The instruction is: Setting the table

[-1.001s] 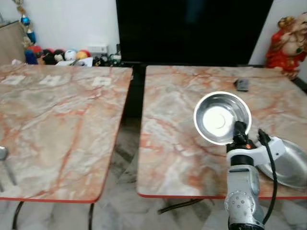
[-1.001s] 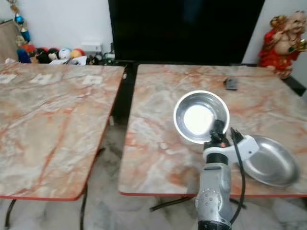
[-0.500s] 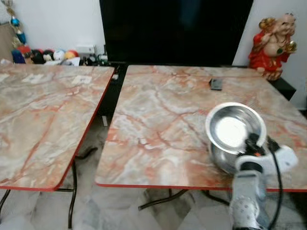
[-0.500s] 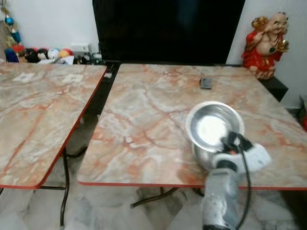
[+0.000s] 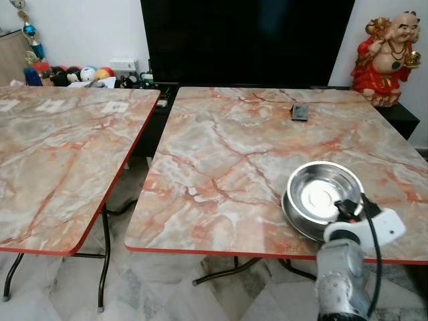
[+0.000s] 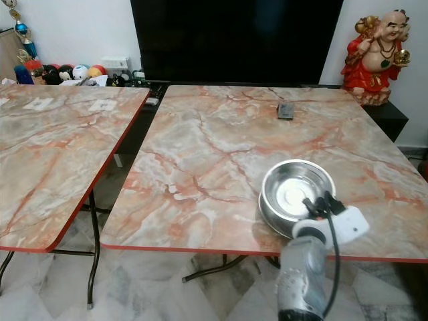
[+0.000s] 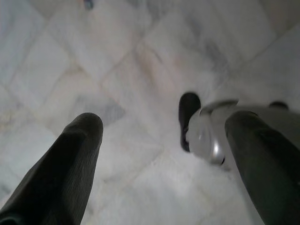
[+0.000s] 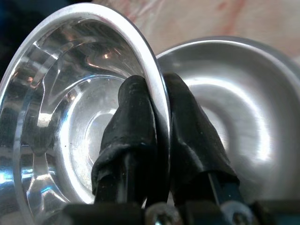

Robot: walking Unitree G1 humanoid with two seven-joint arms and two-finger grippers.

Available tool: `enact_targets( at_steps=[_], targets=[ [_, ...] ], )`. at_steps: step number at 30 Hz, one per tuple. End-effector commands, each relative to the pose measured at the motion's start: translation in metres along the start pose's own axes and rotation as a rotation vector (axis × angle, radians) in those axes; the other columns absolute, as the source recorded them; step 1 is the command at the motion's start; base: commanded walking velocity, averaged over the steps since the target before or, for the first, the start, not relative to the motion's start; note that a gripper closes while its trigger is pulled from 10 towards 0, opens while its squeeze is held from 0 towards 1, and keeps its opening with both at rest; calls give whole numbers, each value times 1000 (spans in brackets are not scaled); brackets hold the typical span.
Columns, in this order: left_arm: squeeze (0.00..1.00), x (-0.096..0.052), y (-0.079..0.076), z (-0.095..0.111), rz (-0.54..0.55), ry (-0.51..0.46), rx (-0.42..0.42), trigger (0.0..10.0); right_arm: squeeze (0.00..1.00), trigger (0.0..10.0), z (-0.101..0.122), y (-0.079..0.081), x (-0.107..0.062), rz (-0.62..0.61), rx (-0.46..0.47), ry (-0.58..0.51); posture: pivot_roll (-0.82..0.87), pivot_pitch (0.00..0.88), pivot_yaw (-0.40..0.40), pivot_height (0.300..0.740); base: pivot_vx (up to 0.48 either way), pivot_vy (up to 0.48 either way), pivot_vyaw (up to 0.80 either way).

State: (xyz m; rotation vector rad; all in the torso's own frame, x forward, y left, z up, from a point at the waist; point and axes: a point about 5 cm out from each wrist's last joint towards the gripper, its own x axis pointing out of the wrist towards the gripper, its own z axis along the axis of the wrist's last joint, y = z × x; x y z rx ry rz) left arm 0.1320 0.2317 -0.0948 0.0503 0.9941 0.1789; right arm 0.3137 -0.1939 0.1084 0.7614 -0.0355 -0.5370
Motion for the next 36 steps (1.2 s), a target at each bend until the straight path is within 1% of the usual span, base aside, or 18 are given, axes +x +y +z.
enact_targets(
  at_steps=[1, 4, 5, 6, 9, 10, 11, 12, 14, 16, 18, 21, 26, 36],
  targets=[
    [0, 0, 0, -2, 10, 18, 11, 10000, 0, 10000, 1, 4, 3, -27, -18, -10, 53, 0, -20, 740, 0, 0, 0],
    [0, 1, -1, 1, 10, 15, 9, 10000, 0, 10000, 1, 2, 4, -67, -33, -14, 57, 0, -20, 740, 0, 0, 0],
    [0, 1, 3, 1, 15, 14, 7, 10000, 0, 10000, 2, 1, 4, -82, -32, -16, 58, 0, -19, 740, 0, 0, 0],
    [0, 1, 3, 1, 15, 14, 7, 10000, 0, 10000, 2, 1, 4, -82, -32, -16, 58, 0, -19, 740, 0, 0, 0],
    [0, -2, 20, -4, 33, 20, 2, 10000, 0, 10000, 3, -5, 2, -123, -35, -25, 57, 0, -19, 740, 0, 0, 0],
    [0, -5, 28, -7, 42, 24, 1, 10000, 0, 10000, 4, -11, 1, -156, -43, -27, 57, 0, -19, 740, 0, 0, 0],
    [0, -6, 31, -10, 46, 26, 1, 10000, 0, 10000, 3, -14, 0, -171, -43, -29, 51, 0, -15, 740, 0, 0, 0],
    [0, -6, 31, -10, 46, 26, 1, 10000, 0, 10000, 3, -14, 0, -171, -43, -29, 51, 0, -15, 740, 0, 0, 0],
    [0, -7, 35, -12, 50, 29, 4, 10000, 0, 10000, 2, -20, -1, -209, -45, -22, 51, 0, -13, 740, 0, 0, 0],
    [0, -7, 35, -12, 50, 29, 4, 10000, 0, 10000, 2, -21, -2, -218, -44, -17, 50, 0, -13, 740, 0, 0, 0],
    [0, -7, 32, -12, 46, 26, 5, 10000, 0, 10000, 1, -22, -2, -235, -42, -13, 51, 0, -13, 740, 0, 0, 0],
    [0, -5, 27, -9, 42, 25, 6, 10000, 0, 10000, 1, -20, -1, -224, -35, -12, 51, 0, -13, 740, 0, 0, 0],
    [0, -4, 27, -7, 41, 27, 7, 10000, 0, 10000, 2, -16, 0, -216, -25, -19, 52, 0, -10, 740, 0, 0, 0],
    [0, -5, 29, -8, 45, 37, 6, 10000, 0, 10000, 2, -8, 8, -206, -8, -10, 57, 0, -7, 740, 0, 0, 0]
  ],
)
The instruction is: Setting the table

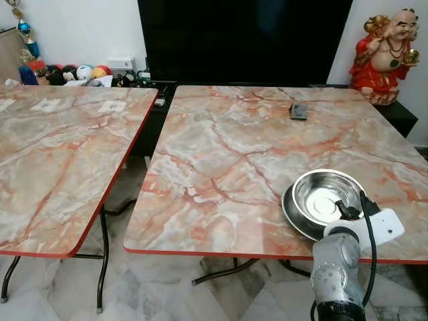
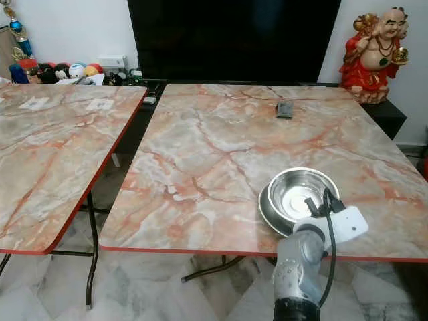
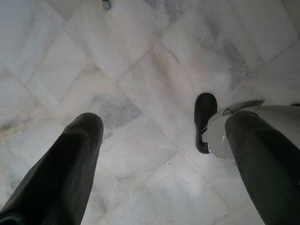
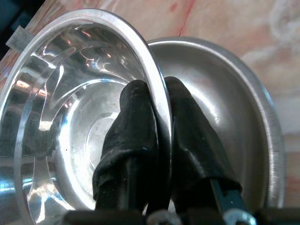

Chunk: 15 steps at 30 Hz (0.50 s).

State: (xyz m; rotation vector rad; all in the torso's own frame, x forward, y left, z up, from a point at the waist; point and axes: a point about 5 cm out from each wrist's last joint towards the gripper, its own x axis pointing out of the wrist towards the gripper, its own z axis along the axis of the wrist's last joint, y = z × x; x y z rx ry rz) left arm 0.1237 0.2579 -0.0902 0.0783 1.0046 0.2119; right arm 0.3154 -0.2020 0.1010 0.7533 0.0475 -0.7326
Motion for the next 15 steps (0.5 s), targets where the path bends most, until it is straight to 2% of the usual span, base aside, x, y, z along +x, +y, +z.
enact_targets(
  at_steps=[1, 3, 12, 13, 15],
  targets=[
    [0, -1, 2, -6, 6, 29, -4, 10000, 31, 10000, 2, 2, 2, 0, 12, -7, 58, 0, -6, 740, 0, 0, 0],
    [0, -2, 3, -7, 7, 31, -4, 10000, 71, 10000, 2, 2, 2, -1, 13, -6, 58, 0, -6, 740, 0, 0, 0],
    [0, -3, 5, -11, 9, 36, -2, 10000, 78, 10000, -1, -5, 3, -36, 16, 0, 58, 0, 0, 740, 0, 0, 0],
    [0, -3, 5, -10, 8, 36, -1, 10000, 443, 10000, -2, -6, 3, -40, 18, 2, 58, 0, 1, 740, 0, 0, 0],
    [0, -3, 5, -10, 8, 35, -1, 10000, 443, 10000, -2, -6, 3, -42, 20, 2, 58, 0, 1, 740, 0, 0, 0]
  ],
)
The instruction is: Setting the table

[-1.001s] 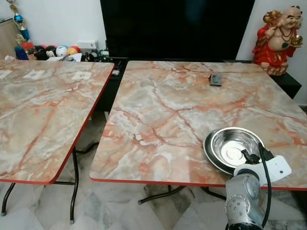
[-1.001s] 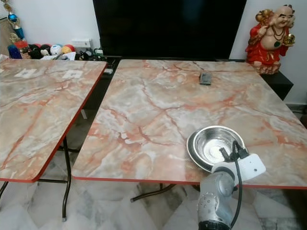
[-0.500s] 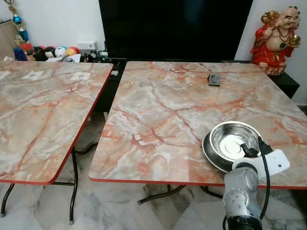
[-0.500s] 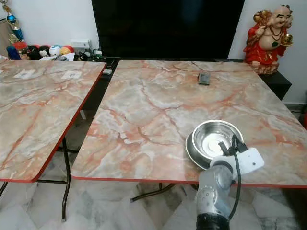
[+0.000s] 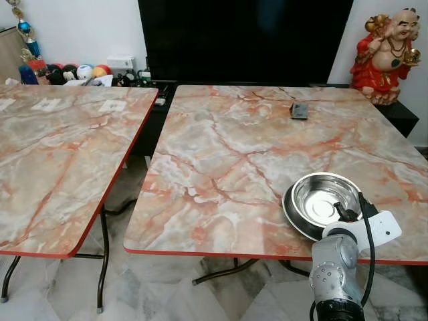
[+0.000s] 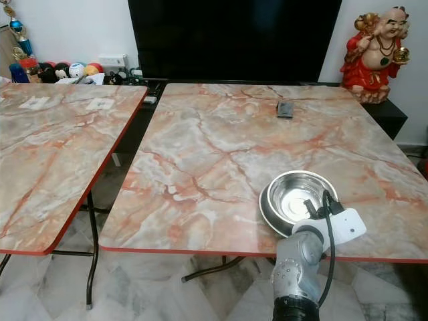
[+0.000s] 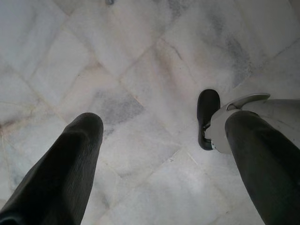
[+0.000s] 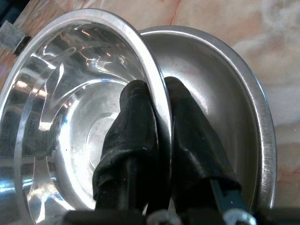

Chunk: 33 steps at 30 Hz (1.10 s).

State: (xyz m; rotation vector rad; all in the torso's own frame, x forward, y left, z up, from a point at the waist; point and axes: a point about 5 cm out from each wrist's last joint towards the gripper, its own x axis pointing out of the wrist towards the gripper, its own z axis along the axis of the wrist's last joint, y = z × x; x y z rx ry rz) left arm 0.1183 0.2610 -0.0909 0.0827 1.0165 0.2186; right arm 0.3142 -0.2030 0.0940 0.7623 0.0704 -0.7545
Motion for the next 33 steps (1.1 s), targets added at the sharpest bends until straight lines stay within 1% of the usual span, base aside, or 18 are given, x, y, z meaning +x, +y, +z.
enact_targets(
  at_steps=[1, 3, 5, 7, 12, 13, 14, 15, 16, 26, 27, 28, 29, 30, 31, 32, 33],
  targets=[
    [0, -1, 1, -4, -1, 22, -2, 10000, 537, 10000, 2, 0, 1, -16, 19, -11, 59, 0, 2, 740, 0, 0, 0],
    [0, 0, 1, -3, -1, 20, -1, 10000, 537, 10000, 2, 0, 1, -16, 19, -10, 59, 0, 2, 740, 0, 0, 0],
    [0, 0, 1, -2, 0, 19, -1, 10000, 471, 10000, 1, 0, 1, -16, 19, -7, 61, 0, 2, 740, 0, 0, 0],
    [0, 0, 2, -1, 1, 19, -2, 10000, 431, 10000, 0, -1, 1, -19, 22, -2, 61, 0, 2, 740, 0, 0, 0],
    [0, -1, 3, -3, 2, 20, -2, 10000, 427, 10000, -1, -2, 0, -27, 24, 6, 60, 0, 3, 740, 0, 0, 0],
    [0, -1, 3, -3, 2, 20, -2, 10000, 373, 10000, -1, -2, 0, -29, 25, 6, 59, 0, 3, 740, 0, 0, 0],
    [0, -1, 3, -3, 1, 20, -2, 10000, 122, 10000, -1, -3, 0, -31, 24, 6, 59, 0, 3, 740, 0, 0, 0],
    [0, -1, 3, -3, 1, 20, -2, 10000, 122, 10000, -2, -3, 0, -32, 24, 5, 59, 0, 3, 740, 0, 0, 0],
    [0, -1, 2, -4, 1, 20, -2, 10000, 0, 10000, -1, -3, 0, -33, 23, 4, 58, 0, 3, 740, 0, 0, 0],
    [0, 0, 3, -2, 0, 19, -4, 10000, 0, 10000, -2, -8, -4, -41, 11, 3, 56, 0, 2, 740, 0, 0, 0],
    [0, 0, 2, -2, -1, 19, -4, 10000, 337, 10000, -1, -9, -4, -45, 1, -1, 53, 0, 3, 740, 0, 0, 0],
    [0, 0, 2, -3, -2, 19, -4, 10000, 863, 10000, -1, -9, -4, -46, -1, -3, 52, 0, 2, 740, 0, 0, 0],
    [0, 0, 1, -2, -3, 20, -4, 10000, 894, 10000, -1, -9, -4, -45, -1, -5, 52, 0, 2, 740, 0, 0, 0],
    [0, 0, -1, -2, -5, 20, -4, 10000, 890, 10000, 0, -9, -3, -44, 2, -6, 53, 0, 2, 740, 0, 0, 0],
    [0, 0, -1, -2, -5, 20, -4, 10000, 867, 10000, 0, -8, -3, -43, 1, -7, 53, 0, 2, 740, 0, 0, 0],
    [0, 0, -2, -2, -6, 20, -4, 10000, 714, 10000, 1, -8, -3, -42, 1, -10, 52, 0, 2, 740, 0, 0, 0],
    [0, 1, -3, -1, -7, 19, -5, 10000, 133, 10000, 2, -7, -3, -39, 1, -14, 53, 0, 0, 740, 0, 0, 0]
  ],
)
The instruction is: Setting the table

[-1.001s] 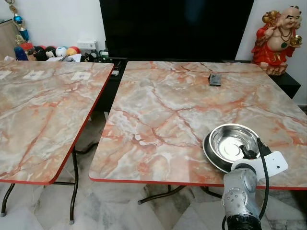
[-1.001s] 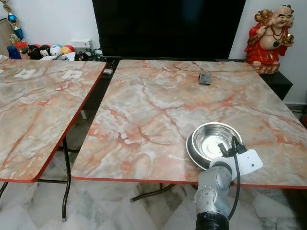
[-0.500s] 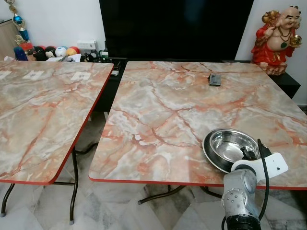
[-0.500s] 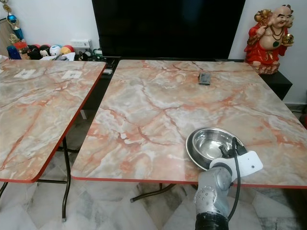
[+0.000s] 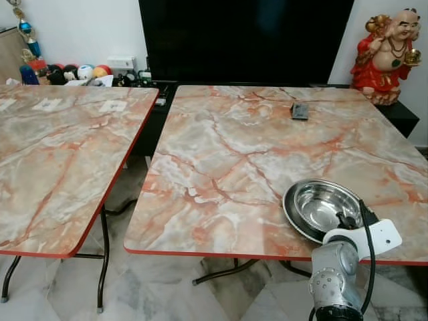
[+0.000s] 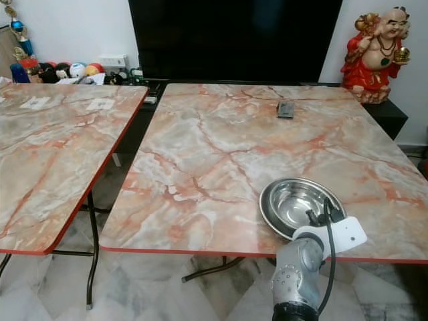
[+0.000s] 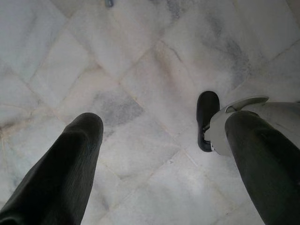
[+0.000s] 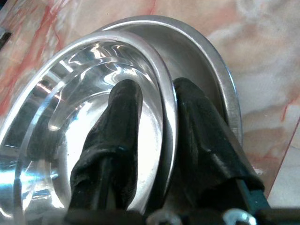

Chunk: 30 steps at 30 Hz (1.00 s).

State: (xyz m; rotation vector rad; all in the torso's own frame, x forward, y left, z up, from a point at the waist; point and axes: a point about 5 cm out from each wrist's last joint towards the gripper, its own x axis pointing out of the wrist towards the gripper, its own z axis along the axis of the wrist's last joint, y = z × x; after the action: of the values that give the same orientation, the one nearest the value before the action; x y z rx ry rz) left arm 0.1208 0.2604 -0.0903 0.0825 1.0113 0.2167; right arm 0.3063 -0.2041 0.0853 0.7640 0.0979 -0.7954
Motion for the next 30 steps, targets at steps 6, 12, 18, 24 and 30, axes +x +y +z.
enact_targets(
  at_steps=[6, 12, 18, 24, 30],
  targets=[
    [0, 1, -8, -1, -11, 22, -4, 10000, 0, 10000, 10, 6, -2, 33, 17, -44, 50, 0, 1, 740, 0, 0, 0],
    [0, -2, 2, -8, -4, 29, -9, 10000, 0, 10000, 15, 5, -4, 34, -5, -72, 47, 0, -1, 740, 0, 0, 0],
    [0, -2, -1, -10, -11, 29, -11, 10000, 0, 10000, 17, 0, -5, 21, -27, -84, 44, 0, -4, 740, 0, 0, 0],
    [0, 0, -14, -6, -25, 23, -12, 10000, 0, 10000, 23, -1, -6, 43, -72, -124, 41, 0, -10, 740, 0, 0, 0],
    [0, -1, -18, -9, -28, 25, -19, 10000, 0, 10000, 39, 13, -17, 185, -242, -278, 36, 0, -15, 740, 0, 0, 0]
  ],
)
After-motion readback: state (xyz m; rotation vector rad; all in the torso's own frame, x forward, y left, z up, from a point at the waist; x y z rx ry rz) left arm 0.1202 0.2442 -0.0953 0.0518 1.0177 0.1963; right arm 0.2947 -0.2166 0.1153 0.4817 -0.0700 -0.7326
